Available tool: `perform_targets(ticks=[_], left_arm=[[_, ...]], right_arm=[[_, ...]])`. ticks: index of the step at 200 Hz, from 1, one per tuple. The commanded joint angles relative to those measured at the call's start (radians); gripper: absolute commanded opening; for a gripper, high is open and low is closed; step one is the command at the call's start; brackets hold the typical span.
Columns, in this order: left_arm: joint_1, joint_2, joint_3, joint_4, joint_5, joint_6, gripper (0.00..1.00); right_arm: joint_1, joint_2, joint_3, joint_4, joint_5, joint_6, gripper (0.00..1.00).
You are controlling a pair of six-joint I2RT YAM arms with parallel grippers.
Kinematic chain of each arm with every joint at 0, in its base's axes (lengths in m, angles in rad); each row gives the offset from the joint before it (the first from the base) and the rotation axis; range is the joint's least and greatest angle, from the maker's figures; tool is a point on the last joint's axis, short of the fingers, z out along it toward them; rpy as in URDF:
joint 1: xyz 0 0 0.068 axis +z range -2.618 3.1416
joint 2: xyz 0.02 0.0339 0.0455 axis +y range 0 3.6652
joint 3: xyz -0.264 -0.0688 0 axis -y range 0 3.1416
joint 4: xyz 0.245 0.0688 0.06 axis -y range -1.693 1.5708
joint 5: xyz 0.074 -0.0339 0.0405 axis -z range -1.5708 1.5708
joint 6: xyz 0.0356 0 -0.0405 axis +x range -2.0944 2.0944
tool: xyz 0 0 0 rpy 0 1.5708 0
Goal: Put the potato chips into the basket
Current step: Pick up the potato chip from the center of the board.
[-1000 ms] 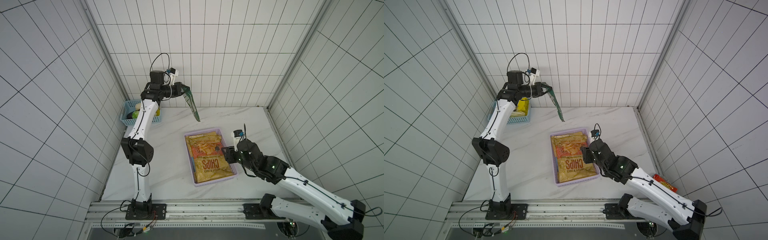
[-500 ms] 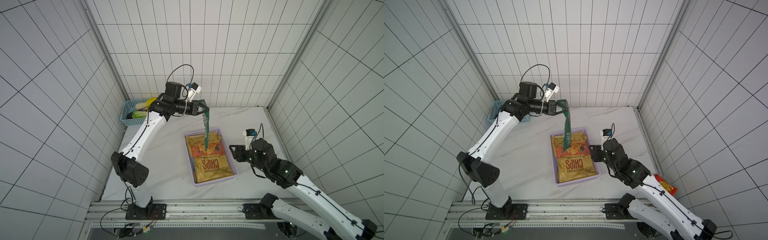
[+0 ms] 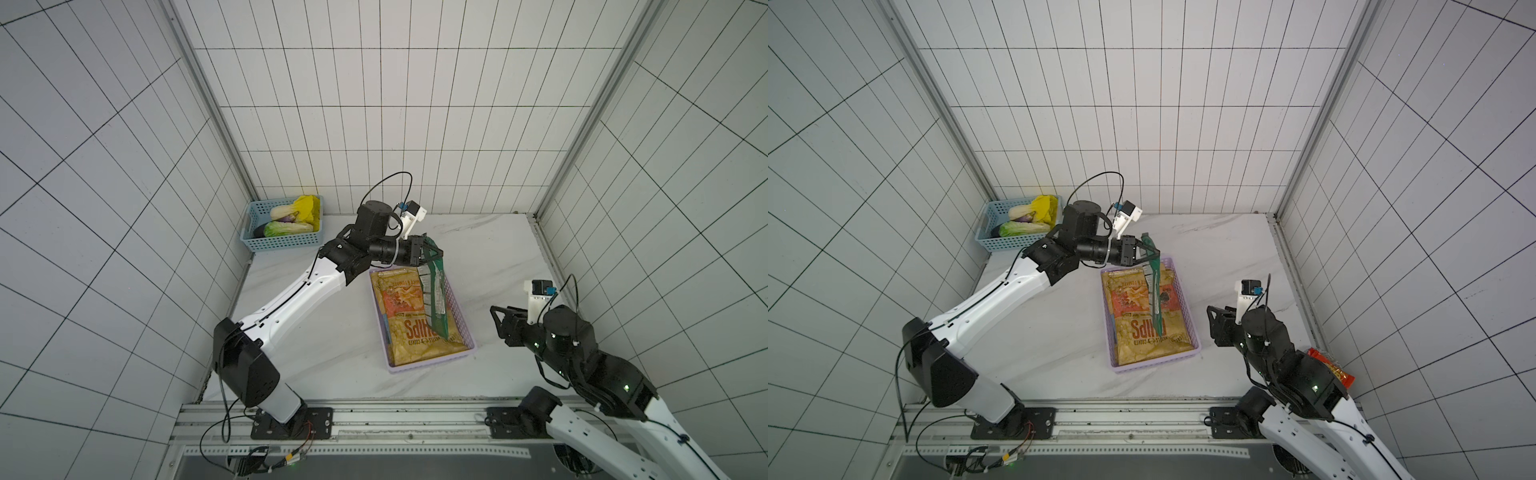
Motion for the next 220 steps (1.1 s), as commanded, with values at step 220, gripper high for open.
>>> perform_targets(ticks=[220], left_arm=[[-0.04, 0.084, -0.074, 0.21, -0.279, -0.334, 0.0]], right_arm=[[-0.008, 0.012, -0.015, -0.025, 0.02, 0.002, 0.51]])
